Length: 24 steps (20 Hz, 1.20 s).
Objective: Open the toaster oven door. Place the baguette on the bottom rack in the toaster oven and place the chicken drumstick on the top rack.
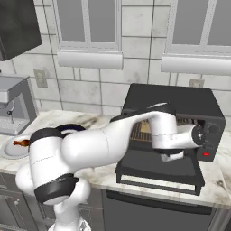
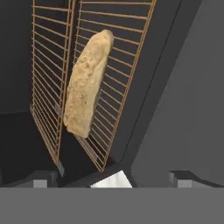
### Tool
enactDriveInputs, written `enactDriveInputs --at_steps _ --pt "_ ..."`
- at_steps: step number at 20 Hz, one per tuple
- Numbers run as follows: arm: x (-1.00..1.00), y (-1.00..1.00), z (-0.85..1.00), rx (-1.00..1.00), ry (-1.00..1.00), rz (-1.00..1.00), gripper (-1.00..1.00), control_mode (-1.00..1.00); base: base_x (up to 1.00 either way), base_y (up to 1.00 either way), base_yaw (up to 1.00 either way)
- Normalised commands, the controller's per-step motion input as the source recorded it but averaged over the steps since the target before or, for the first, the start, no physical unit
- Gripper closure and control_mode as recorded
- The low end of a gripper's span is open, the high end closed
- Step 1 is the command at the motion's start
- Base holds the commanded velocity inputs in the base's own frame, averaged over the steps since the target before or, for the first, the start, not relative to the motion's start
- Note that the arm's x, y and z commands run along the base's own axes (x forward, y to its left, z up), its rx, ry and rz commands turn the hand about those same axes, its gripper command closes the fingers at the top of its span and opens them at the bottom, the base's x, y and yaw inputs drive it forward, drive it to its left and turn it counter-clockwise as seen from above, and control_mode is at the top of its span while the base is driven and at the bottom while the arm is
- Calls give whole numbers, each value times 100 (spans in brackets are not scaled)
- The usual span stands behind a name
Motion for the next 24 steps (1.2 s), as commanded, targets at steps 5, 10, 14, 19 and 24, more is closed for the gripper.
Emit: enactDriveInputs --at_steps 5,10,14,19,24 --pt "6 -2 12 39 -7 -24 -100 -100 0 0 0" --pt "6 0 -3 34 -11 -12 -100 -100 0 0 0" --pt "31 0 0 20 -9 -12 -100 -100 0 0 0" --pt "25 0 -3 0 3 -4 -100 -100 0 0 0" --pt "17 2 0 0 -9 -6 -100 -100 0 0 0"
